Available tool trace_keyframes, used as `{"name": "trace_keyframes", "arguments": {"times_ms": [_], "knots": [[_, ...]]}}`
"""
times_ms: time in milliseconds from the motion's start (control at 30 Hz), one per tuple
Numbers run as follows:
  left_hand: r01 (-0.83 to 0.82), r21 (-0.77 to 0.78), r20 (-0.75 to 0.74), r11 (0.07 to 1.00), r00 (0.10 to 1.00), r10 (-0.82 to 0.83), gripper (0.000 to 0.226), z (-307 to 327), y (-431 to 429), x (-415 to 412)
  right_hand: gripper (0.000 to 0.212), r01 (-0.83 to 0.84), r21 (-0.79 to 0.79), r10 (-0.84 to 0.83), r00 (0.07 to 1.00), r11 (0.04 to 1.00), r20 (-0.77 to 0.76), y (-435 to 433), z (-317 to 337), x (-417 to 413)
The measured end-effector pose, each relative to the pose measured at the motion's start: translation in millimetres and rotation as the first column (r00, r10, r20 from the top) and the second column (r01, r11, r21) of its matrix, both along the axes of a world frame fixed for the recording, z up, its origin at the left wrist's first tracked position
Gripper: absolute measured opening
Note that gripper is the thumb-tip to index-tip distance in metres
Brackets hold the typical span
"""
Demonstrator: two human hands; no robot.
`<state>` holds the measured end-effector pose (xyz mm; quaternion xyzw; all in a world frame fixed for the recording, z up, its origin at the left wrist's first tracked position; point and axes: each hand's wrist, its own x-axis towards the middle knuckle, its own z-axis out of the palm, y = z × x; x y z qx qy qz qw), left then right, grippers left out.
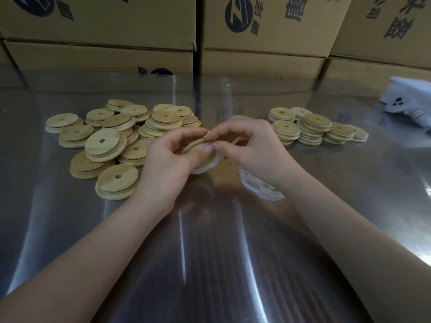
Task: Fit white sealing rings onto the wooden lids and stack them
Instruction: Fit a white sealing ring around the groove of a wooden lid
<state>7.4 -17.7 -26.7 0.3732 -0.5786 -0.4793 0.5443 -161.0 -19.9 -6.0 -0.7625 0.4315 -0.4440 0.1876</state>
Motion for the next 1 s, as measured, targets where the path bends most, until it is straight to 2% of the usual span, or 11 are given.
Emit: {"name": "trace_keyframes", "arguments": {"times_ms": [100,333,467,767,900,1000], "knots": [[-0.003,0.045,-0.039,0.999,0.999,0.005,0.020,1.0,1.1,0.0,0.021,0.006,-0.006,-0.006,1.000,1.000,0.017,0.7,-0.3,1.3],[-0.020,0.120,-0.152,0.993,0.988,0.038,0.015,1.0,-0.7,-1.7,0.013,0.094,0.064,-0.099,0.992,0.994,0.083,-0.9,-4.4,3.9],[-0.036,0.104,-0.144,0.994,0.988,0.051,0.015,2.1,-0.3,-1.9,0.020,0.126,0.084,-0.135,0.985,0.989,0.108,-1.0,-4.5,5.5],[-0.055,0.024,-0.089,0.998,0.994,0.057,0.018,8.9,0.8,-2.7,0.012,0.070,0.225,-0.124,0.964,0.972,0.236,-1.2,1.6,0.3],[-0.052,0.008,-0.077,0.999,0.996,0.052,0.017,10.2,1.7,-2.7,0.011,0.047,0.251,-0.105,0.969,0.967,0.225,-2.6,3.4,-2.8],[-0.051,0.001,-0.065,0.999,0.997,0.051,0.019,10.0,2.6,-3.4,0.012,0.058,0.217,-0.094,0.983,0.974,0.160,-3.4,4.0,-4.6]]}}
